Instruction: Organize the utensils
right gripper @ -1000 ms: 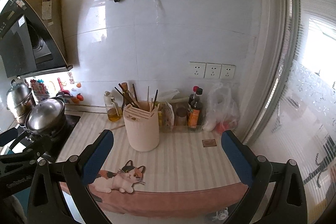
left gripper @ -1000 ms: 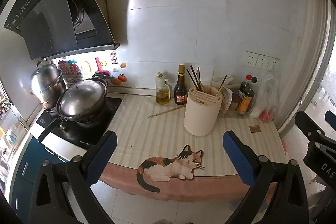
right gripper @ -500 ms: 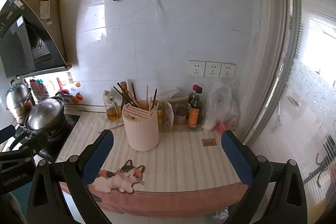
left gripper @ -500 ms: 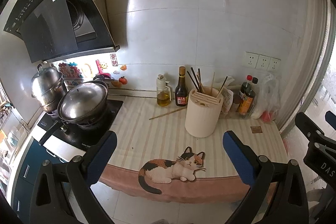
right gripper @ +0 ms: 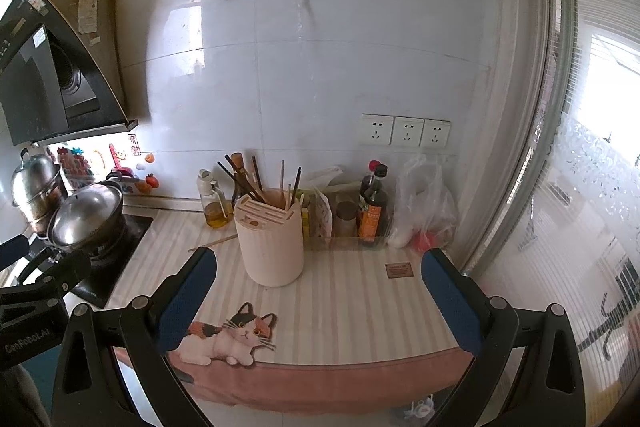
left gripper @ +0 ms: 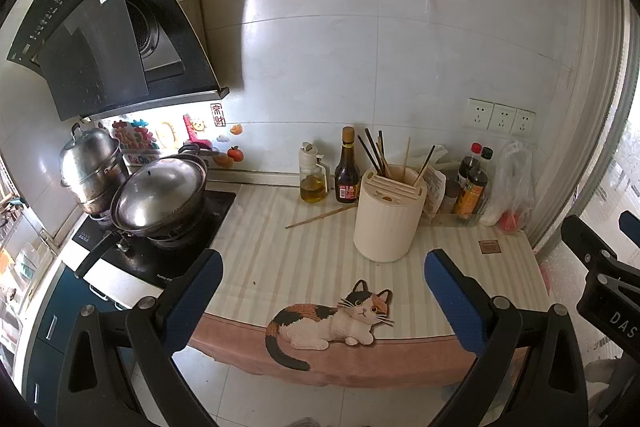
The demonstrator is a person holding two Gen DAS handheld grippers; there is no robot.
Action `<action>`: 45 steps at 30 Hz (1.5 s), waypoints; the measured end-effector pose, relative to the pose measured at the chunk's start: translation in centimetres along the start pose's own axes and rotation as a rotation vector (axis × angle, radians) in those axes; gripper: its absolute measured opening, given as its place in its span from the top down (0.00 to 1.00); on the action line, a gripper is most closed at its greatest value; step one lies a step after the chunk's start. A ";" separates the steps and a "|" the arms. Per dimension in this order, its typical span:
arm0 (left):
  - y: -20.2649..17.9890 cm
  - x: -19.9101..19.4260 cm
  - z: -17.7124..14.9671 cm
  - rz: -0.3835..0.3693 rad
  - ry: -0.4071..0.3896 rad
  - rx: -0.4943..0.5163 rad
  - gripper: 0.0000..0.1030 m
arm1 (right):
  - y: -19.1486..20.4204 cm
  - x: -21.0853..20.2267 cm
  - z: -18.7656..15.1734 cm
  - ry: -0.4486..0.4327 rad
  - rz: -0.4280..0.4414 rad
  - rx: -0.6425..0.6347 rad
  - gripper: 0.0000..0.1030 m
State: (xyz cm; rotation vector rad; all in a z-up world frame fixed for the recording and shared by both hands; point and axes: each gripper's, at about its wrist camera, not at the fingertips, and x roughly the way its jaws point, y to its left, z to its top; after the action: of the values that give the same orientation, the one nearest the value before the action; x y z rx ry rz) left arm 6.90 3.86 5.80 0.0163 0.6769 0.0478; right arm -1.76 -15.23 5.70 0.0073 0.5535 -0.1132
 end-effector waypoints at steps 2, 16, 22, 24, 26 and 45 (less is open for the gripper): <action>0.0 0.0 0.0 -0.001 -0.002 0.000 0.00 | 0.0 -0.1 0.0 0.001 0.001 -0.001 0.00; 0.6 -0.1 0.4 0.003 -0.005 -0.002 0.00 | 0.2 -0.1 0.0 0.005 0.007 0.000 0.00; 0.5 -0.1 0.4 0.003 -0.001 -0.001 0.00 | 0.2 0.0 0.0 0.007 0.006 -0.003 0.00; 0.5 0.0 0.3 0.002 0.001 0.000 0.00 | 0.2 0.0 0.0 0.009 0.008 -0.003 0.00; 0.5 0.0 0.3 0.001 0.001 -0.001 0.00 | 0.2 0.0 -0.1 0.009 0.008 -0.005 0.00; 0.3 0.2 0.3 -0.010 -0.001 0.001 0.00 | 0.4 0.1 -0.2 0.013 0.016 -0.012 0.00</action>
State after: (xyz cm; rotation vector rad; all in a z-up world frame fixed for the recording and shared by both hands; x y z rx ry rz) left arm 7.23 4.18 5.89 0.0139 0.6764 0.0384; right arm -1.79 -14.86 5.48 0.0012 0.5670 -0.0943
